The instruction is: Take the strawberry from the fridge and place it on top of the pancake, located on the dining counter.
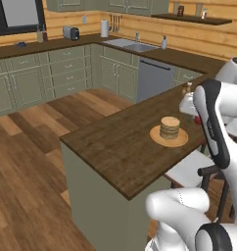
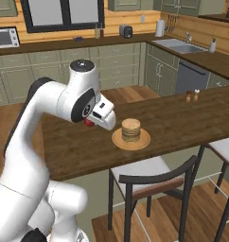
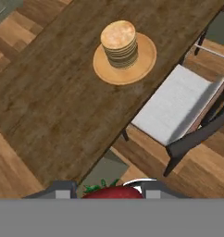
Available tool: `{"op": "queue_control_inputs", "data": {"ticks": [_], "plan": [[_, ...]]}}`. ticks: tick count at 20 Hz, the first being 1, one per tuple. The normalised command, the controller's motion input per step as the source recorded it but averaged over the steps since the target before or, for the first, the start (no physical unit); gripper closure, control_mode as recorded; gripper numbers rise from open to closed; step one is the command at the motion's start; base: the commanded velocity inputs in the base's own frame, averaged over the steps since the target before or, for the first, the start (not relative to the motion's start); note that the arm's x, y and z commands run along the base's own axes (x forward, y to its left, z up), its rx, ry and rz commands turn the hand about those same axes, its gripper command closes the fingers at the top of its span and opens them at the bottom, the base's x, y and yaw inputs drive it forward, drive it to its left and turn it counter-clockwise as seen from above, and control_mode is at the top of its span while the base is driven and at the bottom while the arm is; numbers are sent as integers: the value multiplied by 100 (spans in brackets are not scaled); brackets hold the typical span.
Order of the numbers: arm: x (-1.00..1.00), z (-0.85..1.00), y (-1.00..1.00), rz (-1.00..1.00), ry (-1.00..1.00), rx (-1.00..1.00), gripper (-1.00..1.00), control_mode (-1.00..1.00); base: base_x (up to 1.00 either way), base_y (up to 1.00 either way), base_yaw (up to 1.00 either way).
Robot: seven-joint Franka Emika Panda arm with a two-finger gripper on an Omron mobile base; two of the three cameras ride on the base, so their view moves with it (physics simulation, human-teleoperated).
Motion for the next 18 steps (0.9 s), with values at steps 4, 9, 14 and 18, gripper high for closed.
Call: {"op": "queue_control_inputs", "data": {"ticks": [4, 9, 14, 18], "plan": [[95, -17, -52, -29, 0, 0, 100, -100, 0, 0, 0], [94, -45, -6, -17, -2, -1, 100, -100, 0, 0, 0], [84, -58, -8, -11, 0, -1, 100, -100, 0, 0, 0], [50, -30, -60, 0, 0, 1, 100, -100, 0, 0, 0]]}}
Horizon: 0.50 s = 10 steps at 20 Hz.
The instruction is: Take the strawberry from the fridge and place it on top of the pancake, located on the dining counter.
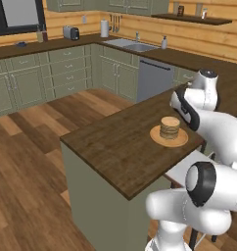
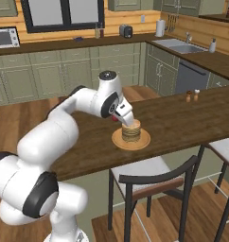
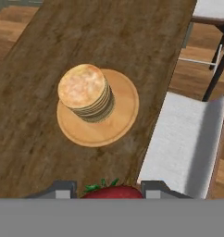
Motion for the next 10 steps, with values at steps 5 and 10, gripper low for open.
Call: {"op": "queue_control_inputs", "data": {"ticks": [5, 10], "plan": [[57, -39, -23, 0, 0, 0, 100, -100, 0, 0, 0], [45, -31, 7, 0, 2, 0, 100, -100, 0, 0, 0]]}}
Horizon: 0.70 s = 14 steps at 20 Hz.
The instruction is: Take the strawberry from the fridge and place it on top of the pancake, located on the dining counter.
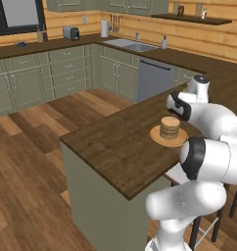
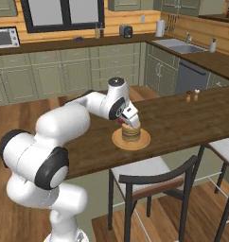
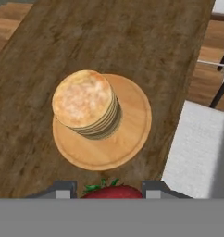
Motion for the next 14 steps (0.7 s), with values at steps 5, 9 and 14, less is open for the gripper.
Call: {"op": "queue_control_inputs", "data": {"ticks": [5, 9, 14], "plan": [[40, -16, 0, 0, 0, 3, 100, -100, 0, 0, 0], [51, -17, 0, 0, 0, 3, 100, -100, 0, 0, 0], [50, -16, 0, 0, 0, 4, 100, -100, 0, 0, 0]]}}
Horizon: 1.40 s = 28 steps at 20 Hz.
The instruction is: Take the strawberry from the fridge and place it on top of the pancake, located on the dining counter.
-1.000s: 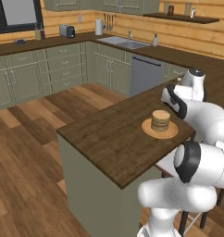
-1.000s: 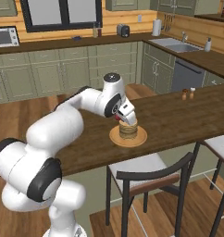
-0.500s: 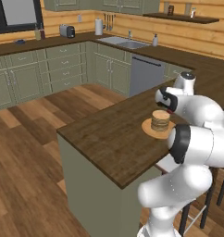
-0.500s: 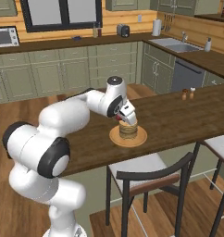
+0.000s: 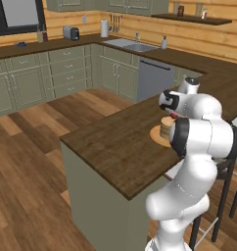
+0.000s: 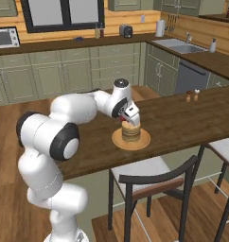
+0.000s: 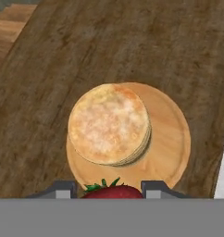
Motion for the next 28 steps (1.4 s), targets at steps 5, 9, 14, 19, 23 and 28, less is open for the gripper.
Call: {"op": "queue_control_inputs", "data": {"ticks": [5, 9, 14, 19, 23, 28], "plan": [[38, -28, -1, 0, 0, 1, 100, -100, 0, 0, 0], [23, -28, -10, 0, 0, 0, 100, -100, 0, 0, 0], [19, -14, -17, 0, 0, 0, 100, -100, 0, 0, 0], [22, -15, -7, 0, 1, 0, 100, -100, 0, 0, 0], [14, -21, 0, 0, 2, 0, 100, -100, 0, 0, 0], [4, -17, 0, 0, 1, 0, 100, -100, 0, 0, 0]]}}
